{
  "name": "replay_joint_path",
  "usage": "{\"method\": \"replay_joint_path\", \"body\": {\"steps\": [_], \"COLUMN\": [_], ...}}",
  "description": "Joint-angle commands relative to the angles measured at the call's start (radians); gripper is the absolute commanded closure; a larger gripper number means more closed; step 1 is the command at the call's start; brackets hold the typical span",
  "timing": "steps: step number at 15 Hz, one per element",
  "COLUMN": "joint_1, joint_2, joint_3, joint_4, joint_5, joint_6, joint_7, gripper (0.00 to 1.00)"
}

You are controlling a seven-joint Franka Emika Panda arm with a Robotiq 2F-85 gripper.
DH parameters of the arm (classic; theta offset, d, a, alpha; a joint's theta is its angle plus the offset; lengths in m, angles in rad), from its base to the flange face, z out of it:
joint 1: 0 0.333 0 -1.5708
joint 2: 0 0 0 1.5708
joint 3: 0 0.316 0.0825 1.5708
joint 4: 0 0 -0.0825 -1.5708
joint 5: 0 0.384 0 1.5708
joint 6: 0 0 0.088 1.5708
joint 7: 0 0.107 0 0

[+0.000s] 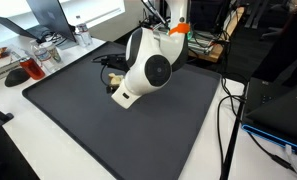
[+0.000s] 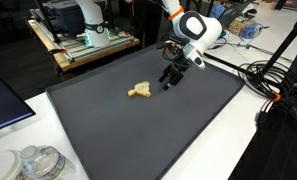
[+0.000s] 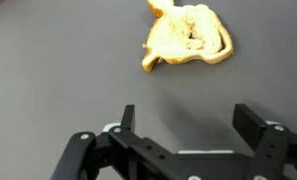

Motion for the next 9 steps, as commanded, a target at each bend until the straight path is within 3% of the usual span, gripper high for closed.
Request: {"method": "replay_joint_path", "body": {"steps": [1, 4, 9], "joint_1": [0.011, 0.01, -0.025], "joint_2": [-0.118, -0.173, -0.302], "joint_3": [0.021, 0.038, 0.066], "joint_4": [-0.172, -0.26, -0.469], "joint_5": [-0.068, -0.128, -0.207], "joint_6": [0.022, 0.042, 0.199], "joint_7": [0.048, 0.069, 0.17], "gripper": [0.0, 0.0, 0.0]}}
